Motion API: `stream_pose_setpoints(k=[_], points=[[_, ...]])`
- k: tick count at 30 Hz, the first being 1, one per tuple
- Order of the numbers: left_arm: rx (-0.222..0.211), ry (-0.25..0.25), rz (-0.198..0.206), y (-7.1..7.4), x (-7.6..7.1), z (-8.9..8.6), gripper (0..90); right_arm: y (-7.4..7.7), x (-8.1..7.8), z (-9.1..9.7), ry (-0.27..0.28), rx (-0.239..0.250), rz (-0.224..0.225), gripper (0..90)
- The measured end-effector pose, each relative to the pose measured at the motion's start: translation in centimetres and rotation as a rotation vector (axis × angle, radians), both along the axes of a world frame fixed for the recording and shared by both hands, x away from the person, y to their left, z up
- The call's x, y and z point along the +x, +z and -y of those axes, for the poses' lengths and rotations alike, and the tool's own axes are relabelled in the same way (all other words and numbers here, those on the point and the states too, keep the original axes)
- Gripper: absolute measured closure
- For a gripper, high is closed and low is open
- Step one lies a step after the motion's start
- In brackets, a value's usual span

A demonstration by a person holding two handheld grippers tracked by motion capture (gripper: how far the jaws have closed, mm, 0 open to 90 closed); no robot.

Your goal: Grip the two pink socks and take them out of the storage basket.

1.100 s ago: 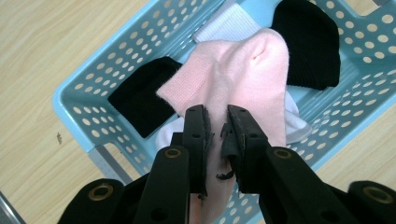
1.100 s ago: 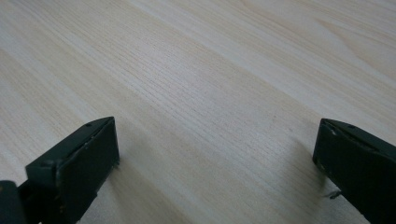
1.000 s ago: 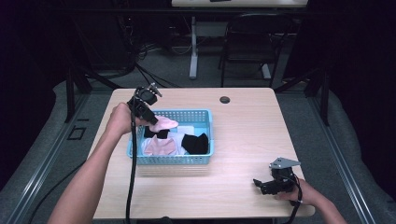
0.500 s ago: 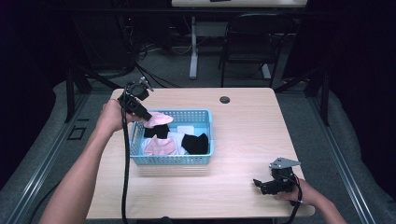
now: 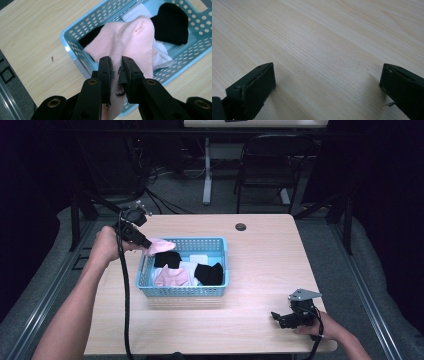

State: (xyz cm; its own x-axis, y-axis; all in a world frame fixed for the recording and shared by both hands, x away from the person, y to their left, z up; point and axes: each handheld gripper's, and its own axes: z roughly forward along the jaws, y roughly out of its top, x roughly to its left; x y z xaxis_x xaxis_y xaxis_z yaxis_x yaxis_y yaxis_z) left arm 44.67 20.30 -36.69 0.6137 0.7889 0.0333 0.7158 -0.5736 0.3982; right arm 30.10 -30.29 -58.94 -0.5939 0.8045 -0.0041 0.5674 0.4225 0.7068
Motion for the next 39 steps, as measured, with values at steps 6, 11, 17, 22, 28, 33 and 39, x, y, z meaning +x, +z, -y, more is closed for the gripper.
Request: stream_pose_setpoints(k=[6, 11, 17, 22, 28, 33, 39], points=[[-0.004, 0.024, 0.001, 0.1, -0.3, -1.2, 77.5, 0.0, 0.0, 0.0, 0.001, -0.007, -0.002, 0.0], [-0.007, 0.052, 0.01, 0.4, -0.5, -2.8, 77.5, 0.0, 0.0, 0.0, 0.002, -0.007, 0.001, 0.0], [-0.005, 0.081, 0.007, 0.3, -0.6, -4.2, 77.5, 0.0, 0.0, 0.0, 0.002, -0.008, 0.001, 0.0], [-0.017, 0.117, 0.009, 0.4, -0.7, -5.9, 77.5, 0.1, 0.0, 0.0, 0.002, -0.009, -0.001, 0.0], [-0.028, 0.161, 0.003, 0.4, -1.0, -8.0, 77.5, 0.0, 0.0, 0.0, -0.001, -0.008, 0.001, 0.0], [-0.02, 0.198, -0.009, -0.4, -1.2, -9.4, 77.6, 0.0, 0.0, 0.0, -0.001, -0.007, 0.001, 0.0], [-0.021, 0.239, -0.038, -1.8, -1.3, -10.8, 77.6, 0.0, 0.0, 0.0, -0.001, -0.008, 0.001, 0.0]])
